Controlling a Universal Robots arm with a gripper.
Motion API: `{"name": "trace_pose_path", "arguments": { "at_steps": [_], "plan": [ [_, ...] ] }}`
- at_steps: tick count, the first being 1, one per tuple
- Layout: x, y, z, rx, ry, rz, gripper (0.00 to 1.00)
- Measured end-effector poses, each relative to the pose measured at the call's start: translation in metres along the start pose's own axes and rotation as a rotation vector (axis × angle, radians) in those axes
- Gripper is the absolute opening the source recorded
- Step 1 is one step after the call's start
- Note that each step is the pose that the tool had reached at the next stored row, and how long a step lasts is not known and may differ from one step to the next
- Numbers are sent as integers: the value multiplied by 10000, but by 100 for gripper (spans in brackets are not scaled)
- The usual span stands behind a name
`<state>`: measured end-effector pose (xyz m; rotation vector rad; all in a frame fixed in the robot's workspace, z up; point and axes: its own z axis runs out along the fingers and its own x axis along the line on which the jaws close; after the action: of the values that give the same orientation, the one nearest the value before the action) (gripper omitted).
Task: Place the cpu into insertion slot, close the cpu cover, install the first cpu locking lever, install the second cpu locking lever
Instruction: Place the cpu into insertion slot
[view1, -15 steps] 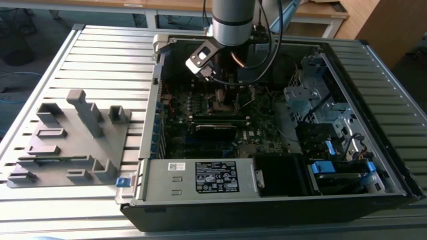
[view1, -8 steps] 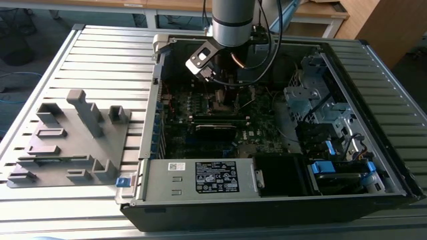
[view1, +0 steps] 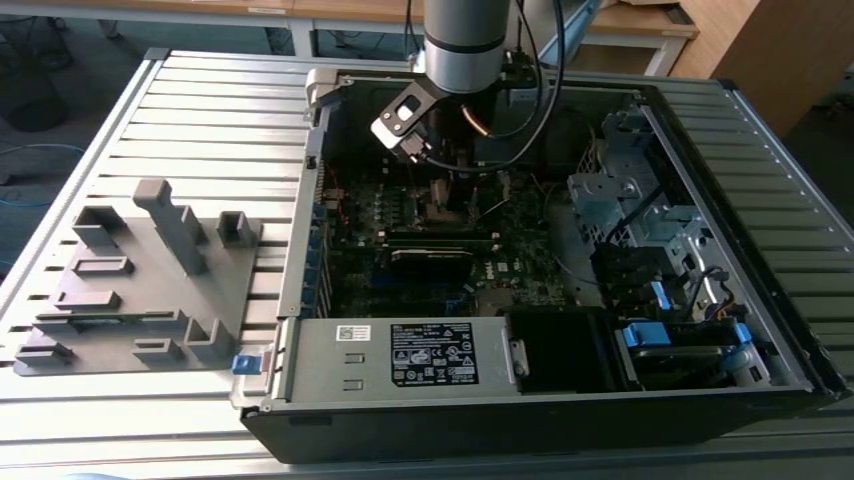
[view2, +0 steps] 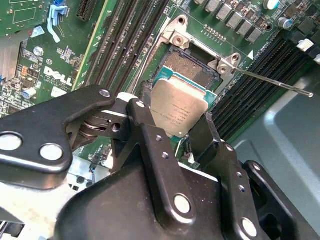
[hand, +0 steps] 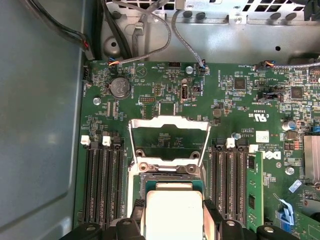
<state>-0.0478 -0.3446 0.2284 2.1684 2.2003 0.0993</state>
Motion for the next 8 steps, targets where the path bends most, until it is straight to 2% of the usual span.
{"name": "trace_pose_path", "arguments": {
  "at_steps": [4, 8],
  "plan": [
    [3, -2, 21, 0, 1, -1, 54],
    [3, -8, 81, 0, 1, -1, 54]
  ]
}}
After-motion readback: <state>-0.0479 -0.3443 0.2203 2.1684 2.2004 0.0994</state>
